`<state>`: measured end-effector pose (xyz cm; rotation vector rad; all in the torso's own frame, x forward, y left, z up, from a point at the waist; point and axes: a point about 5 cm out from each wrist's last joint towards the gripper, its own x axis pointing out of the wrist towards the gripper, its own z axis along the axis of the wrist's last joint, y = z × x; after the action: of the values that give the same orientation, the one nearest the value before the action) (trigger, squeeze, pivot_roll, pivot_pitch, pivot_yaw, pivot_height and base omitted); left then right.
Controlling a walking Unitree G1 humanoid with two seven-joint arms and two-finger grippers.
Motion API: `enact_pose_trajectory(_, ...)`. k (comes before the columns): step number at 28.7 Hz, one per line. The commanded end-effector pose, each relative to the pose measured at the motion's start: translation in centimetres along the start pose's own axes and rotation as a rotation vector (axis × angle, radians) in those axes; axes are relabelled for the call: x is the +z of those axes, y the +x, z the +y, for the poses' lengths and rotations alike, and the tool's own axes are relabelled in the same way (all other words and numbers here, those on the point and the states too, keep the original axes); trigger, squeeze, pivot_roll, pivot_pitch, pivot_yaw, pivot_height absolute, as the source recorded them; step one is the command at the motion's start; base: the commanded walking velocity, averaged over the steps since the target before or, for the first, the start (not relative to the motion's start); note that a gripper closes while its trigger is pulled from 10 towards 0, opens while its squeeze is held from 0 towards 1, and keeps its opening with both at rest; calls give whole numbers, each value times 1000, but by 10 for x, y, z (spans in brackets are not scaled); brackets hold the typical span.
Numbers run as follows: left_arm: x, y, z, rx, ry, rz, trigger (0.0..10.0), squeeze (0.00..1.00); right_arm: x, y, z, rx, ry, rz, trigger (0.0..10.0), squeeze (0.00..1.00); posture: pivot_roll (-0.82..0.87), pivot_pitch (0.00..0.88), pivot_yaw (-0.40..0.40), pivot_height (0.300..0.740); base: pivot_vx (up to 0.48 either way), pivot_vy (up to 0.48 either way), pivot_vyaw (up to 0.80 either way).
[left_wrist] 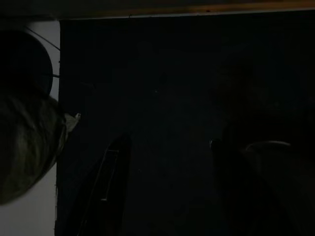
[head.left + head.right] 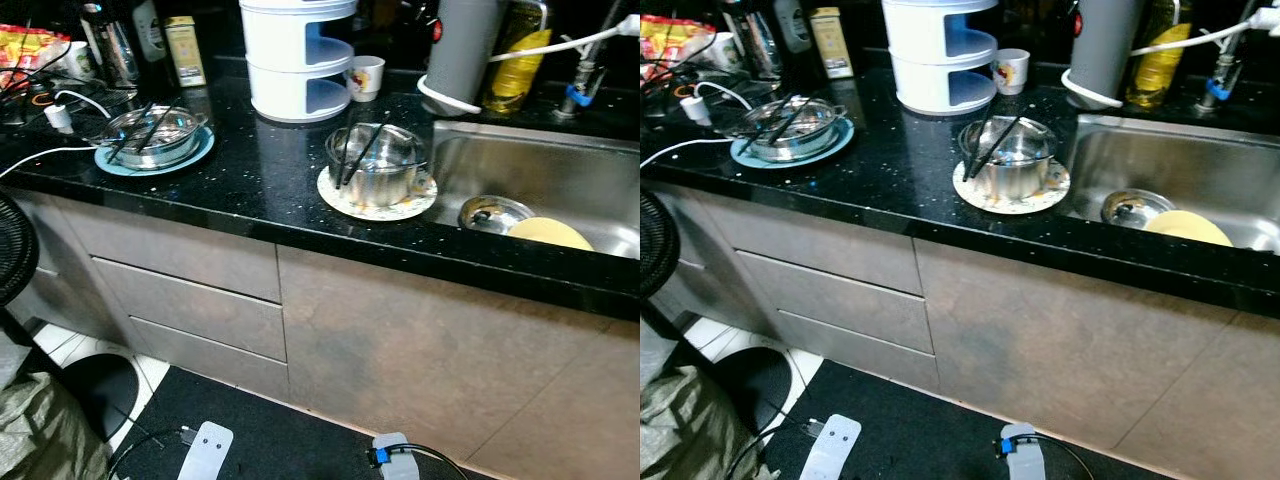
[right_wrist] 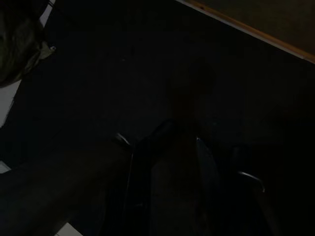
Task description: Kitchen organization
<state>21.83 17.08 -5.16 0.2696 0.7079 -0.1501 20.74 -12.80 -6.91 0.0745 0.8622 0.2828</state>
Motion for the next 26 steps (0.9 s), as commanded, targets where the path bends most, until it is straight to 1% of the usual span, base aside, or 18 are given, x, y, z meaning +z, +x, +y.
enact_pose_trajectory(1,-6,-1,1,-6,18,28,10000,0,-8,-1,1,1,12,13,10000,0,-27,163,7,740,0,0,800)
enact_pose_trajectory(9,-6,-1,1,-15,31,34,10000,0,-10,-2,0,-10,25,13,10000,0,-28,167,19,740,0,0,800)
enact_pose_trajectory(10,-6,-1,1,-17,33,35,10000,0,-10,-2,-1,-16,31,4,10000,0,-28,167,19,740,0,0,0)
enact_pose_trajectory(11,-5,-1,1,-19,33,35,10000,0,-10,-3,-2,-23,79,-1,10000,0,-27,168,23,740,0,0,0)
enact_pose_trajectory(12,-5,-1,1,-20,35,35,10000,0,-10,-3,-4,-36,88,-5,10000,0,-27,168,26,740,0,0,0)
enact_pose_trajectory(17,-4,0,1,-26,39,35,10000,0,-11,-3,-3,-26,78,0,10000,0,-26,169,29,740,0,0,0)
enact_pose_trajectory(26,-3,0,2,-30,42,35,10000,0,-13,-3,-2,-33,96,4,10000,0,-25,170,33,740,0,0,-800)
